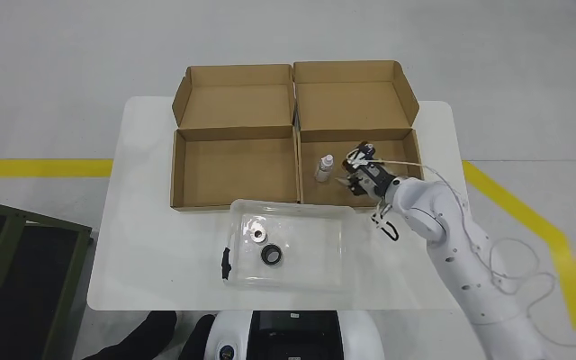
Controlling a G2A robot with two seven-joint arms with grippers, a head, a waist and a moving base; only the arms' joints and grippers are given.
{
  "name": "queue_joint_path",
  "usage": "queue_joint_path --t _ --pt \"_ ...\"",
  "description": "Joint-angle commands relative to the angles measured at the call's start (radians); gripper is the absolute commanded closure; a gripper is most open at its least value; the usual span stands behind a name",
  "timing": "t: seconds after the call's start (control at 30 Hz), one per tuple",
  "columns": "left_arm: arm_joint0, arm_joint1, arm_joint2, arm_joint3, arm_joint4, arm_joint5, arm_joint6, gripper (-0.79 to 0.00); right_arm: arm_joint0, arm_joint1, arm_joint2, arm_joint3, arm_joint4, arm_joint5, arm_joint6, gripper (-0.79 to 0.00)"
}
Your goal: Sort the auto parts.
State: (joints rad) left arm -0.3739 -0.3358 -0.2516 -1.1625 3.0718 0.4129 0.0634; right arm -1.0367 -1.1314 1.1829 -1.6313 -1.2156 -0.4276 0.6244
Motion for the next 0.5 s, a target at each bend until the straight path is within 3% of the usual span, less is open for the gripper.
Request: queue_joint_path --t 0.0,0.13,0.47 --pt "0.0 0.0 0.0 0.0 0.0 0.0 0.0 -0.785 -0.022 0.005 0.021 -0.05 0.001 -0.001 0.001 -0.668" --pt "0.0 0.0 0.0 0.0 0.0 0.0 0.0 -0.785 -0.094 0.016 0.071 -0.17 0.009 -0.013 0.003 -0.785" --pt "0.0 0.0 0.0 0.0 0.0 0.0 0.0 -0.785 -0.245 0.034 0.108 -0.349 0.044 -0.135 -0.06 -0.785"
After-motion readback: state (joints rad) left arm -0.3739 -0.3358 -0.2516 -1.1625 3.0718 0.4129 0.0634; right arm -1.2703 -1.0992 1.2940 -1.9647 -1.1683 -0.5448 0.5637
